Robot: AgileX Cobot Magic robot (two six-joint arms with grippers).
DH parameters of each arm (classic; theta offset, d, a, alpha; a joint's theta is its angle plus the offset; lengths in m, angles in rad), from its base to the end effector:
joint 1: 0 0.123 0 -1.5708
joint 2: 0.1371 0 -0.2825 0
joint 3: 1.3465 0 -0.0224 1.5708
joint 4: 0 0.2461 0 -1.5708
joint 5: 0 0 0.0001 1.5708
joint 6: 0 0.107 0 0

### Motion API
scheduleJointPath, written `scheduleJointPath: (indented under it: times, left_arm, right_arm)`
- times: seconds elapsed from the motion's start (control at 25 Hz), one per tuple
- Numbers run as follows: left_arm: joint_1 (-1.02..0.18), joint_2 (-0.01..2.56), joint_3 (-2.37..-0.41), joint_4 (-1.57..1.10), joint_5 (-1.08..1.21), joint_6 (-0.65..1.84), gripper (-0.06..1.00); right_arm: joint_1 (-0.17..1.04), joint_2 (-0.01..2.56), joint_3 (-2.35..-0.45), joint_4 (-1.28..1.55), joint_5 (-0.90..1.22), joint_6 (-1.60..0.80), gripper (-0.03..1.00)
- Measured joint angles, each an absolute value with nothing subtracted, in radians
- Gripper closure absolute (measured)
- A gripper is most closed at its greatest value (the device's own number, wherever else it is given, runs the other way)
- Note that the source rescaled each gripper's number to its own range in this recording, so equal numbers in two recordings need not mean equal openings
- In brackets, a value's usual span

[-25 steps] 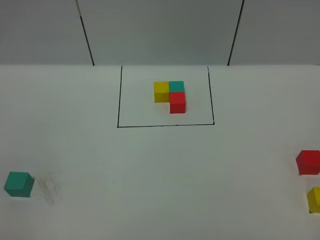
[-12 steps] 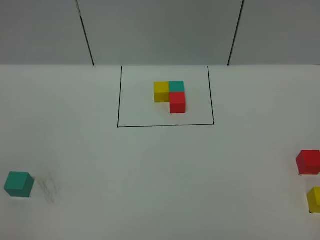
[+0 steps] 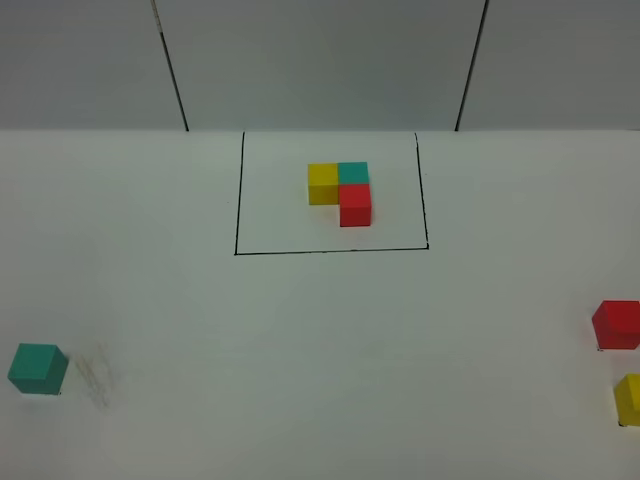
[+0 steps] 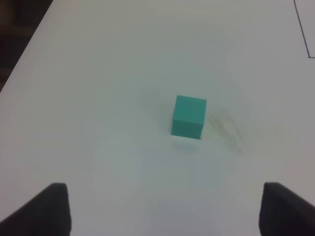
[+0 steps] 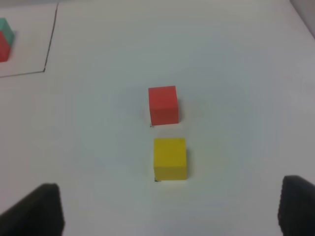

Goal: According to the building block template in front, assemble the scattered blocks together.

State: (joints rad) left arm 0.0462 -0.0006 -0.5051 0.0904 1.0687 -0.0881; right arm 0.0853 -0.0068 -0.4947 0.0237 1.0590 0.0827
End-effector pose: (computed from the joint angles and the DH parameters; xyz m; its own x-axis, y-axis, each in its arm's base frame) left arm 0.0062 0.0088 0.2687 -0.4504 -0.0652 -0.8904 -0.1365 0.9906 -0.0035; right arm 0.0072 0.0028 0.2664 -0.4591 0.0552 -0.8866 -0.0606 0.9938 0.0933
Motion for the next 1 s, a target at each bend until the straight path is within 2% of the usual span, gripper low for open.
scheduleJointPath:
  times: [0.36,0.56,1.0]
  left_arm:
    - [0.046,0.254,-0.516,0.104,1.056,-0.11,0.22]
    - [0.046,0.414,-0.561,0.137,0.925,-0.116,0.22]
    - [0.046,0.841,-0.781,0.141,0.861,-0.123,0.22]
  right_arm:
    - [0.085,-0.007,-0.495,0.024,1.059,0.083,0.1]
    - [0.085,-0.007,-0.495,0.024,1.059,0.083,0.1]
    - [0.085,-0.007,-0.495,0.024,1.059,0.083,0.1]
